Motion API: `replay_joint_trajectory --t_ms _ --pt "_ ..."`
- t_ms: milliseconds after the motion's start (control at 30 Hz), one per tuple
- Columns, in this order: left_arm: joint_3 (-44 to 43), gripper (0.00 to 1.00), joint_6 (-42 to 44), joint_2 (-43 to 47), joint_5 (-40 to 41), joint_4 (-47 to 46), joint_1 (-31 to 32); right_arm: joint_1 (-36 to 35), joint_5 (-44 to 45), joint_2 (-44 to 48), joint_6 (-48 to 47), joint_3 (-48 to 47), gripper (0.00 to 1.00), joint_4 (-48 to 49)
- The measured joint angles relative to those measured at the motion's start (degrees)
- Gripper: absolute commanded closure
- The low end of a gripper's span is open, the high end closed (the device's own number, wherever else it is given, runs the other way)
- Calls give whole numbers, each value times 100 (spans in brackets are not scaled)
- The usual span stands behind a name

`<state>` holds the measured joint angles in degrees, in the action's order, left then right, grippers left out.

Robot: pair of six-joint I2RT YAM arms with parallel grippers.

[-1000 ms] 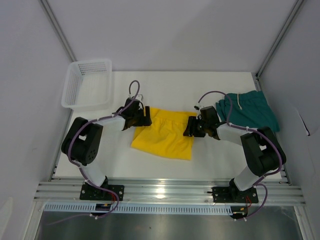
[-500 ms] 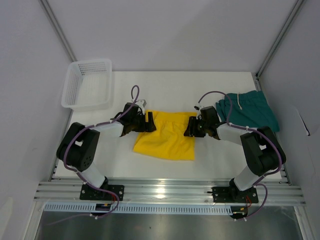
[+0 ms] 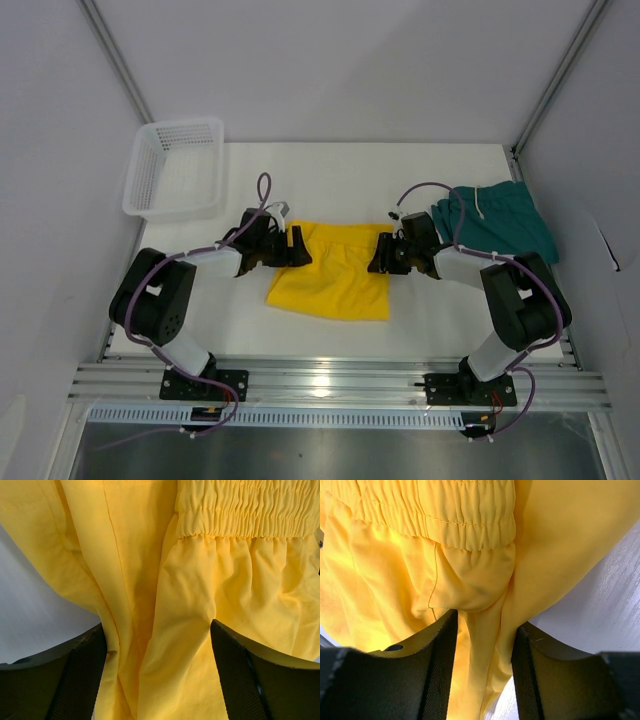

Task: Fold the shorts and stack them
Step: Neatly place the folded shorts to the corner

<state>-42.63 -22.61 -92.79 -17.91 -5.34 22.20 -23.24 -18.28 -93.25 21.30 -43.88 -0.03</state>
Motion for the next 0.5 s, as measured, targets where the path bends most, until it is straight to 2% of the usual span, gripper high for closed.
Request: replay_joint_trajectory --t_ms 300,333,367,467,500 --pt "59 42 -2 -2 11 46 109 2 -11 -15 2 0 60 -2" --pt "57 49 -2 -2 68 81 179 2 -2 -15 2 0 67 -11" --pt "50 53 -15 -2 136 105 260 2 9 -15 -4 0 71 -26" --pt "24 72 -15 -4 337 238 505 -4 101 -2 -2 -4 83 -175" --pt "-2 85 -33 -7 439 302 601 -20 157 17 2 -4 86 -260"
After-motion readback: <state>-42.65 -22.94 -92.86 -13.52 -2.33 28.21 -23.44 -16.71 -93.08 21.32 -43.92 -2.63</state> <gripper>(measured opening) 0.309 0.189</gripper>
